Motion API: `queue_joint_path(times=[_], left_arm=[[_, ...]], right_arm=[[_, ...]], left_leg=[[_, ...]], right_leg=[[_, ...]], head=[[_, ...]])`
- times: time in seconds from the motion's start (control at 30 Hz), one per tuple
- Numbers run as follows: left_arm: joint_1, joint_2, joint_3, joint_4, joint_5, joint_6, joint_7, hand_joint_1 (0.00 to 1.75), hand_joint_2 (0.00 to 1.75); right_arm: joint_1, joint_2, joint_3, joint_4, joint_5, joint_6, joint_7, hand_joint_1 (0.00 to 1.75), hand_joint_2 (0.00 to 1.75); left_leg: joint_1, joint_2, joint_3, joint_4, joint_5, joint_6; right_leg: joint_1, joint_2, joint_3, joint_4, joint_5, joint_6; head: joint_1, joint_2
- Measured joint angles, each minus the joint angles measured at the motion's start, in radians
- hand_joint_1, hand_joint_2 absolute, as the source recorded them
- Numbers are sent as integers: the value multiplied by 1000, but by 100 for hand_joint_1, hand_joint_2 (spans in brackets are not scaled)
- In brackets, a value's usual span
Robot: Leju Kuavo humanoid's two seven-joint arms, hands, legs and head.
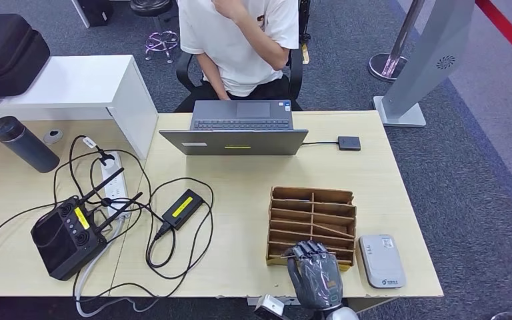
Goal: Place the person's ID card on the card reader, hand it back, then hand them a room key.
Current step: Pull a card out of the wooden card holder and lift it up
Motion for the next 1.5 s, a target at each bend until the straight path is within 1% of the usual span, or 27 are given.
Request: queue_joint_path(times=[0.13,0.27,0.77,1.0,1.27,1.5], left_arm=[[0,0,-1,0,0,0,0,0,175],[0,0,-1,0,-1,0,0,0,175],[-5,8,-22,0,-21,0,0,0,175],[-5,12,-30,0,-22,0,0,0,175],[-6,13,-45,0,-32,0,0,0,175],[-6,15,-54,0,-36,0,0,0,175]], right_arm=[[-1,0,0,0,-6,0,0,170,175],[0,0,0,0,-13,0,2,162,175],[5,-1,0,-18,-34,0,6,162,175],[16,-1,-7,-79,-44,0,13,162,175],[14,0,-27,-210,-7,0,32,162,175],[-18,-2,-38,-290,-1,0,77,162,175]], left_leg=[[0,0,0,0,0,0],[0,0,1,0,0,0],[0,0,1,0,0,0],[0,0,1,0,0,0],[0,0,1,0,0,0],[0,0,1,0,0,0]], right_leg=[[0,0,0,0,0,0],[0,0,1,0,0,0],[0,0,1,0,0,0],[0,0,1,0,0,0],[0,0,1,0,0,0],[0,0,1,0,0,0]], head=[[0,0],[0,0],[0,0],[0,0],[0,0],[0,0]])
